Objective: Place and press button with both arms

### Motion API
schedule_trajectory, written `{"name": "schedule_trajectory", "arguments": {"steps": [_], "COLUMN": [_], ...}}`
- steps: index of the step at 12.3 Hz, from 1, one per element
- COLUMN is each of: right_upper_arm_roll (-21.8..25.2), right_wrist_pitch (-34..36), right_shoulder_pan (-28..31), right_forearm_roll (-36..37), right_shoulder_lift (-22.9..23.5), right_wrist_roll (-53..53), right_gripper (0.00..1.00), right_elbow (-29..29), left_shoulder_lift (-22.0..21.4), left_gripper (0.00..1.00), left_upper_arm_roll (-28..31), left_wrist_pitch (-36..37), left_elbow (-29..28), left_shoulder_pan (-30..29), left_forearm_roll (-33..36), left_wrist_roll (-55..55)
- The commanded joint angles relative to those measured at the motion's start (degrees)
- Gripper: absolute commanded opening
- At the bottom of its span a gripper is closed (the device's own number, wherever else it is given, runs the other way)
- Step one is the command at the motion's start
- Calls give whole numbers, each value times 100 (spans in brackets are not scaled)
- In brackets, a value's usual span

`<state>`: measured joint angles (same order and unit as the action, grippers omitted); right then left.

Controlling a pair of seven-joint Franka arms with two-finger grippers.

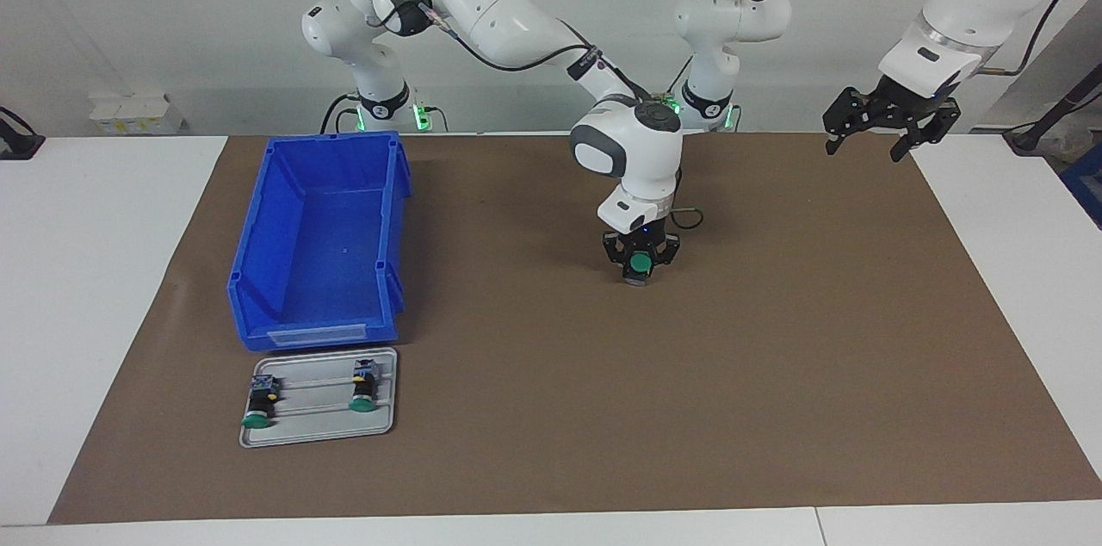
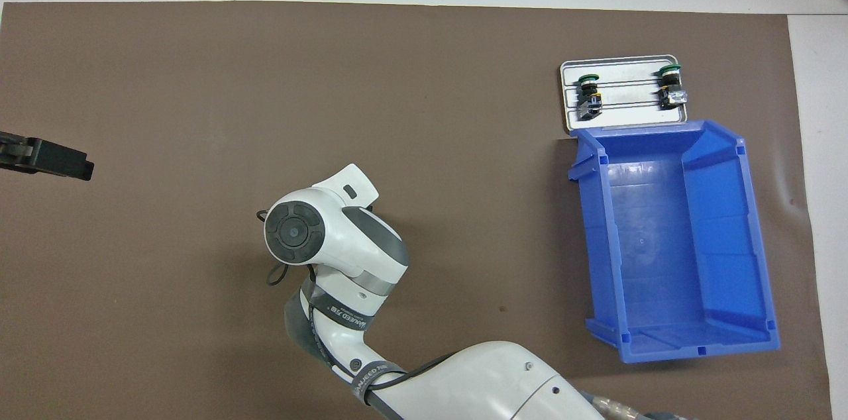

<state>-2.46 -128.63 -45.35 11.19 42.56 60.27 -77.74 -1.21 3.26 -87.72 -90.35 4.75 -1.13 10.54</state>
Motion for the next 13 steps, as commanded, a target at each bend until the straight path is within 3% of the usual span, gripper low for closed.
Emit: {"name": "schedule_trajectory", "arguments": {"steps": [1, 5, 11, 13], "right_upper_arm_roll": [26, 281, 281, 281], "right_wrist_pitch": [188, 768, 1664, 1736], "right_shoulder_pan": [78, 393, 2010, 2511], "right_forearm_roll": [207, 436, 357, 357], "right_shoulder_lift": [-54, -703, -2031, -2530], "right_wrist_roll": [151, -6, -1630, -1843], "right_gripper": [13, 13, 13, 17], "right_elbow": [40, 66, -162, -713], "left_shoulder_lift": [-178, -178, -178, -178], "left_gripper": [100, 100, 100, 100], "left_upper_arm_roll": [-62, -62, -62, -62], "left_wrist_pitch": [-52, -52, -52, -52], "left_elbow": [-202, -202, -202, -202], "left_shoulder_pan": [-79, -79, -79, -79], "left_forearm_roll": [105, 105, 105, 105], "left_wrist_roll": [1, 1, 1, 1]}}
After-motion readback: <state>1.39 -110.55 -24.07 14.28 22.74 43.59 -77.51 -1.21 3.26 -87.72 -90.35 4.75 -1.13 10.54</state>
